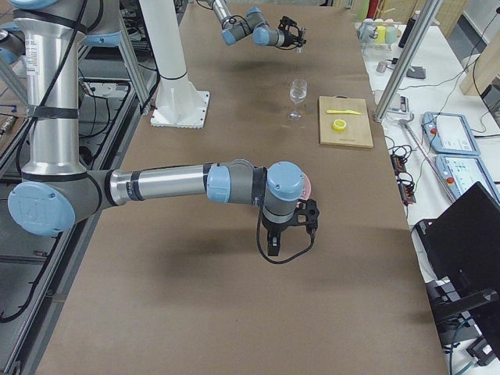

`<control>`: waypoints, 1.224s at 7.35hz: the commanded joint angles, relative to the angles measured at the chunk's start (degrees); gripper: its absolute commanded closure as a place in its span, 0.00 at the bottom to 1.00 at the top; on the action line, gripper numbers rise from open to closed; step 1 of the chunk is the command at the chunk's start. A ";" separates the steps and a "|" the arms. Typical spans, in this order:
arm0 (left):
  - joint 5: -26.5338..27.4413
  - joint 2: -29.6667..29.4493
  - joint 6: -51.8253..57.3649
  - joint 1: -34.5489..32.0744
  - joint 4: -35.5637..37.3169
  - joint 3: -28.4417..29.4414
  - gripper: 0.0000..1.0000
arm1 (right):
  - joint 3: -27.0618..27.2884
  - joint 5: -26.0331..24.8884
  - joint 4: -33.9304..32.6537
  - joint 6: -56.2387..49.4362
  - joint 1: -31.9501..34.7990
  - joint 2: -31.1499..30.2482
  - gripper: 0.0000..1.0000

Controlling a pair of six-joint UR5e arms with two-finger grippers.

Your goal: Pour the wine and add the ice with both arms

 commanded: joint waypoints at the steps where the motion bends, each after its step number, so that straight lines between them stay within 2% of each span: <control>1: -0.05 -0.01 21.20 -3.71 -20.86 -1.02 1.00 | -0.13 0.80 -0.09 0.03 0.00 0.22 0.00; 3: -1.79 -1.40 26.62 -3.63 -23.33 -4.24 1.00 | -0.31 1.07 -0.09 0.03 0.00 0.48 0.00; 6: -6.98 -6.32 45.86 -3.28 -31.67 -4.62 1.00 | -0.22 0.98 -0.09 0.12 0.00 0.83 0.00; 7: -11.52 -8.33 50.09 -3.19 -33.08 -4.71 1.00 | -0.05 0.98 -0.09 0.12 0.00 0.83 0.00; 9: -23.19 -8.53 57.81 -3.02 -43.67 -4.36 1.00 | -0.13 0.89 0.00 0.12 0.00 1.36 0.00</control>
